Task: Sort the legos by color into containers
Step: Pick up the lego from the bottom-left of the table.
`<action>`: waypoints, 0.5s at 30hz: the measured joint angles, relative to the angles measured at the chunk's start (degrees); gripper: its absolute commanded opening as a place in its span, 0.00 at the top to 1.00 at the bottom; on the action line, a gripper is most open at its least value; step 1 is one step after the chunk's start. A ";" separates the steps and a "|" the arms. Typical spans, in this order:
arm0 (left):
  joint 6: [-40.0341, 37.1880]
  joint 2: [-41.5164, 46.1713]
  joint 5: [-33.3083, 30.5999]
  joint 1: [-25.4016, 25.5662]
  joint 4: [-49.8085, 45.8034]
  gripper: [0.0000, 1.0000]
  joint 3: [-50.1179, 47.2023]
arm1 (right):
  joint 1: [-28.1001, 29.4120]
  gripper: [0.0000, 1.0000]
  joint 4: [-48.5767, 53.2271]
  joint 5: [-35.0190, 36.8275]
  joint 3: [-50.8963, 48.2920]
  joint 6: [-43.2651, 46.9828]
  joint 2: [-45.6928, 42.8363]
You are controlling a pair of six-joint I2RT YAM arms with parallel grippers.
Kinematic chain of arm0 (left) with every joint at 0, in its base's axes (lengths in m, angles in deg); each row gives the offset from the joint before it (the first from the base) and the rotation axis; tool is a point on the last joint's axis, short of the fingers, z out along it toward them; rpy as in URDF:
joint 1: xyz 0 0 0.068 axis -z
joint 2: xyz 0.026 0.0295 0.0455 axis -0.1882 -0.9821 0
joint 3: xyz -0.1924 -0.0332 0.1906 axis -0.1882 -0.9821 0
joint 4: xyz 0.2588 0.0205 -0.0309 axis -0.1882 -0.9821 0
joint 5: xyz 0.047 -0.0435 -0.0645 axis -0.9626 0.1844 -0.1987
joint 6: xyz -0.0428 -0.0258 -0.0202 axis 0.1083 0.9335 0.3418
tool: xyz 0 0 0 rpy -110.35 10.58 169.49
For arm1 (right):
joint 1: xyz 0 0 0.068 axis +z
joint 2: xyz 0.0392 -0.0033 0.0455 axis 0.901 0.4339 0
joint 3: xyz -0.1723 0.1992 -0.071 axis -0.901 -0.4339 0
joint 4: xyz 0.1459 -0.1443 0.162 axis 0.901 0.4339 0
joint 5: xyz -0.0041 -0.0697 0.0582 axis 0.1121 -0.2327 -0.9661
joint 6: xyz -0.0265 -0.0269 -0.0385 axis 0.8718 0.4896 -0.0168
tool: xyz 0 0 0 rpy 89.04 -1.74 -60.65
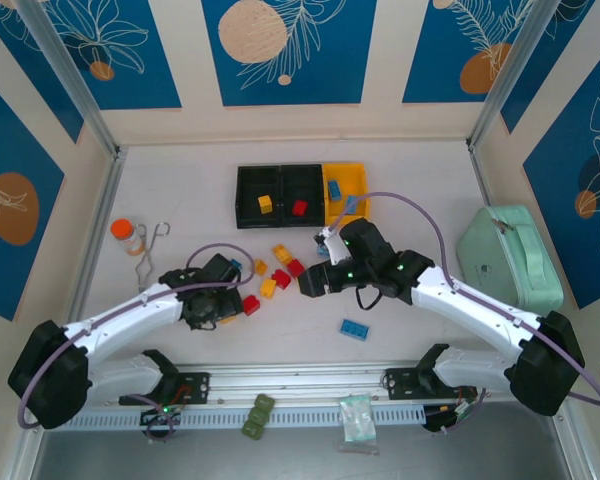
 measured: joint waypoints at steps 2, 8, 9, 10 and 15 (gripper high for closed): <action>0.33 -1.25 -0.11 0.00 1.20 0.27 -0.35 | 0.42 0.31 -0.46 0.00 0.00 -0.24 0.07; 1.25 -4.11 -0.90 0.00 2.80 0.55 -0.74 | 1.42 0.31 -0.98 0.02 0.07 -0.22 2.01; 1.25 -4.26 -1.07 0.00 2.84 0.58 -0.79 | 1.55 0.31 -0.98 0.02 0.07 -0.22 2.34; 0.87 -4.13 -1.20 0.00 2.95 0.61 -0.76 | 1.62 0.31 -0.98 0.00 0.11 -0.22 2.64; 0.48 -2.78 -1.64 0.00 2.19 0.64 -0.74 | 2.05 0.31 -1.09 0.00 0.35 -0.22 3.43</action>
